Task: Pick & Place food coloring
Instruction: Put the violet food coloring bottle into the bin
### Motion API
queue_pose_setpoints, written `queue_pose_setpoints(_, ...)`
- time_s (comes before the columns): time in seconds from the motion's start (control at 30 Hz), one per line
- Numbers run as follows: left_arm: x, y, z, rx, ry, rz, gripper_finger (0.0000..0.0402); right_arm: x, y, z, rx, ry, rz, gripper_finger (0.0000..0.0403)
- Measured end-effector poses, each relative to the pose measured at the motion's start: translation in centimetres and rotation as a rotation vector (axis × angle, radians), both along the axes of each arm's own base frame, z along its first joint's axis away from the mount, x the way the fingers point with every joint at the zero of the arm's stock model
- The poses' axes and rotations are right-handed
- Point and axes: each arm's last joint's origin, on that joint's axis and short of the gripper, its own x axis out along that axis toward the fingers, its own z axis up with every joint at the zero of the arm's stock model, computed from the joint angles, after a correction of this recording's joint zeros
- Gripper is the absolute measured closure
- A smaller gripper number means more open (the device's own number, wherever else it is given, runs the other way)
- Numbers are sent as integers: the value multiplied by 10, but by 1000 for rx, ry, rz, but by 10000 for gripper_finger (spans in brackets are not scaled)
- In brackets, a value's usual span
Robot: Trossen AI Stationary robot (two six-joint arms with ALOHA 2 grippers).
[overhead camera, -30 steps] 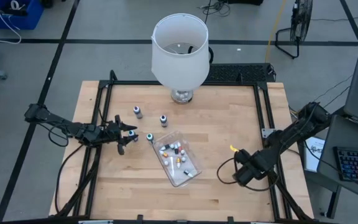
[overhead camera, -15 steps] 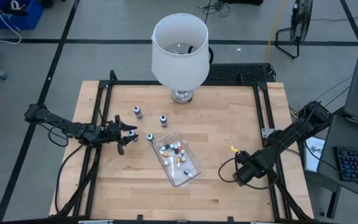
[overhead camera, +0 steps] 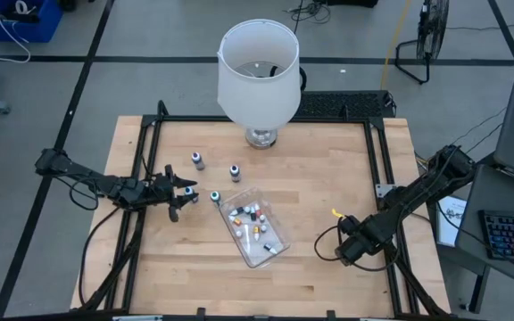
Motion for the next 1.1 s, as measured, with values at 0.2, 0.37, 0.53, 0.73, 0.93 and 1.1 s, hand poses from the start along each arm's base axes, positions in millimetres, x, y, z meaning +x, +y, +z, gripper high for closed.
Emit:
queue_pose_setpoints(0.2, 0, 0, 0, 0, 0, 0, 210, 0, 0, 0, -2, 2, -4, 232)
queue_pose_setpoints(0.37, 0, 0, 0, 0, 0, 0, 210, -3, -2, -4, -13, 15, -17, 232)
queue_pose_setpoints(0.53, 0, 0, 0, 0, 0, 0, 211, -5, -4, -11, -17, 17, -23, 232)
queue_pose_setpoints(0.73, 0, 0, 0, 0, 0, 0, 210, -5, -4, -11, -15, 17, -25, 232)
queue_pose_setpoints(0.93, 0, 0, 0, 0, 0, 0, 211, -5, -2, -10, 33, 40, -28, 246)
queue_pose_setpoints(1.1, 0, 0, 0, 0, 0, 0, 210, -4, -1, -10, 38, 26, -23, 295)
